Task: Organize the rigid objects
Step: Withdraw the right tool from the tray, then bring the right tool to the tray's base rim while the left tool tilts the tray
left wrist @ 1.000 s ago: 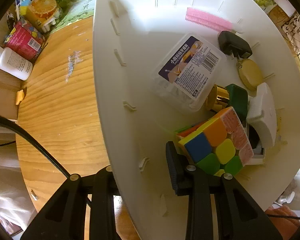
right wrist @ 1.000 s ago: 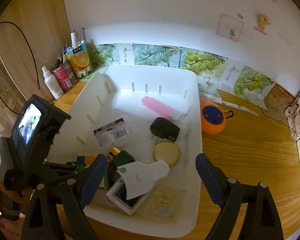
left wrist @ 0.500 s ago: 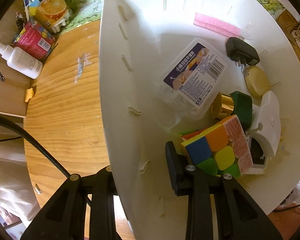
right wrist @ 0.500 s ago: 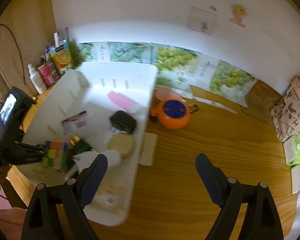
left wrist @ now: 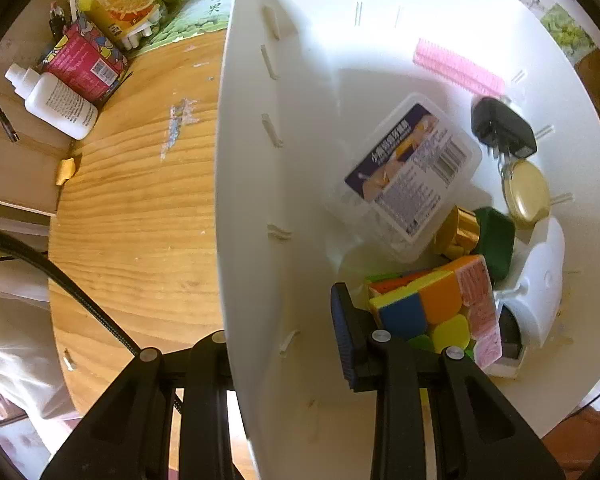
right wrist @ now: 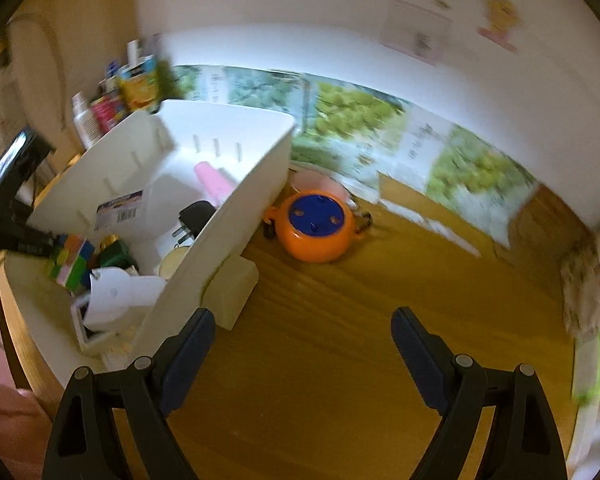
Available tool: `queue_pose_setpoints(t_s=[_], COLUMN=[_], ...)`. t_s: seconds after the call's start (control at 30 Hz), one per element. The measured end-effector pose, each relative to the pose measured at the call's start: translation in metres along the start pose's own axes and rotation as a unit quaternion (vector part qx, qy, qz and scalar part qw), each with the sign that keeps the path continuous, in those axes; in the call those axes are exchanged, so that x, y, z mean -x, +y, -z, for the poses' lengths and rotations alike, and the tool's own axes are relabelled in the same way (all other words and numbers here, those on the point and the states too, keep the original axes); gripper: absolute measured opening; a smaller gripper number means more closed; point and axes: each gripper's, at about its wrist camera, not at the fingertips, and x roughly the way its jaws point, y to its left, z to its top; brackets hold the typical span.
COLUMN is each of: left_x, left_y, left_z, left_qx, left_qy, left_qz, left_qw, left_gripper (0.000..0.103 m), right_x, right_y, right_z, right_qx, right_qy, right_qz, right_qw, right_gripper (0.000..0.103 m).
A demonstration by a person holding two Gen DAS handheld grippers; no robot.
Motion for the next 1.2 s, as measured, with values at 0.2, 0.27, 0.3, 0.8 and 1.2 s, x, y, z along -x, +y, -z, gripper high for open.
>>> queue_pose_setpoints(t_s=[0.2, 0.27, 0.3, 0.8, 1.2], left_x=[0.001, 0.0, 0.0, 0.005, 0.004], left_y=[0.008, 0.008, 0.009, 0.001, 0.002], left_z=[-0.002, -0.003, -0.003, 0.0, -0.001], left_qx=[0.026, 0.031, 0.033, 0.059, 0.06], left_qy=[-0.006, -0.007, -0.007, -0.012, -0.014], left_qz=[-0.002, -0.003, -0.005, -0.026, -0.028], left_qw=[0.9997, 0.9995, 0.9994, 0.9978, 0.9977], left_gripper=[0.032, 0.032, 0.032, 0.032, 0.032], right_x=[-0.026, -0.035, -0.039, -0.059, -0.075], right_y=[-0.002, 0.0, -0.001, 0.02, 0.024], right_z=[-0.006, -0.008, -0.007, 0.008, 0.014], right_qx=[0.076, 0.095, 0.1, 0.204, 0.249], right_qy=[-0.009, -0.008, -0.007, -0.019, -0.036], right_qz=[-0.039, -0.047, -0.054, -0.163, -0.195], right_qw=[0.996, 0.994, 0.994, 0.965, 0.948], right_gripper=[0.09, 0.09, 0.089, 0.089, 0.089])
